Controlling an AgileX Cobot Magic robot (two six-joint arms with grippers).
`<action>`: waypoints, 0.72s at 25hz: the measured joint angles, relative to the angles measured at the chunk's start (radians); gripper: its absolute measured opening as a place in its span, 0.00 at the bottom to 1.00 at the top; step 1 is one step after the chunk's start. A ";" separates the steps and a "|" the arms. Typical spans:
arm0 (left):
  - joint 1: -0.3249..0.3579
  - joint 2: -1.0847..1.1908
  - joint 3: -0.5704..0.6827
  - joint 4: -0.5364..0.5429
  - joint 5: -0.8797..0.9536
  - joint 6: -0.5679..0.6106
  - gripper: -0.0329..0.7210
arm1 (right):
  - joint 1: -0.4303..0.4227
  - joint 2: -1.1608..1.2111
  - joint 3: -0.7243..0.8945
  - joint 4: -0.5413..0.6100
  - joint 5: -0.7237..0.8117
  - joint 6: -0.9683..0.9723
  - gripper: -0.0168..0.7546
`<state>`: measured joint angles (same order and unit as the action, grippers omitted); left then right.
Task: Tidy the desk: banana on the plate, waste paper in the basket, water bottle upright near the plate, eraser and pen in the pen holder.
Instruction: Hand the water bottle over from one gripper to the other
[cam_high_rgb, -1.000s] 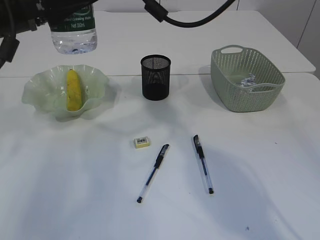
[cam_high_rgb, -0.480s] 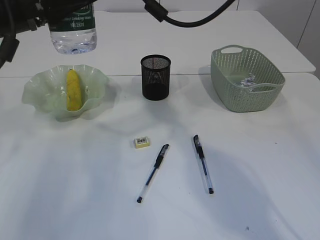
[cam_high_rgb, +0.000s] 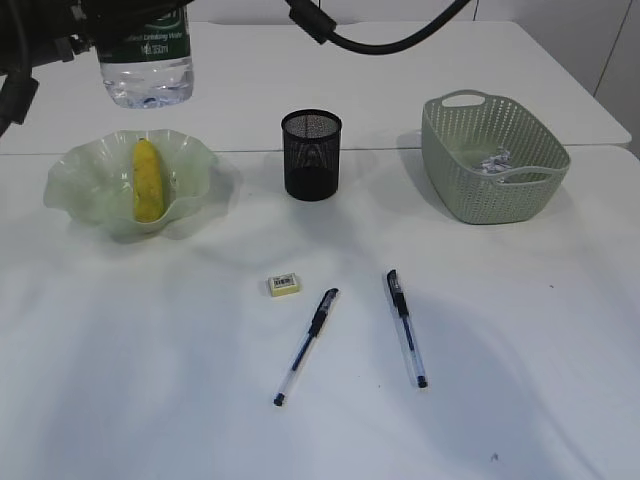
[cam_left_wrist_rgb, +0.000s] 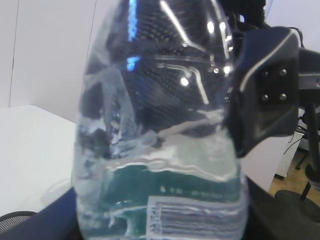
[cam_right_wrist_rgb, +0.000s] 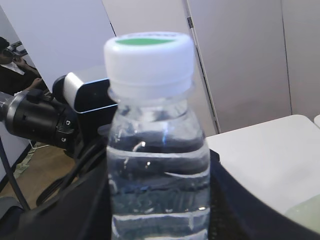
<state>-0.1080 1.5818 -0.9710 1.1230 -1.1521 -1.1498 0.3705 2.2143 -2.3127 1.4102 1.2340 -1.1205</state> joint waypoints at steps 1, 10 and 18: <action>0.000 0.000 0.000 0.000 0.000 0.000 0.60 | 0.000 0.000 0.000 0.000 0.000 0.000 0.47; 0.000 0.000 0.000 0.000 0.000 0.000 0.60 | 0.000 0.000 0.000 0.000 0.000 0.000 0.47; 0.000 0.000 0.000 0.000 -0.004 -0.002 0.59 | 0.000 0.000 0.000 0.000 0.000 0.009 0.49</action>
<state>-0.1080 1.5818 -0.9710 1.1230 -1.1562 -1.1518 0.3705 2.2143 -2.3127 1.4102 1.2340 -1.1115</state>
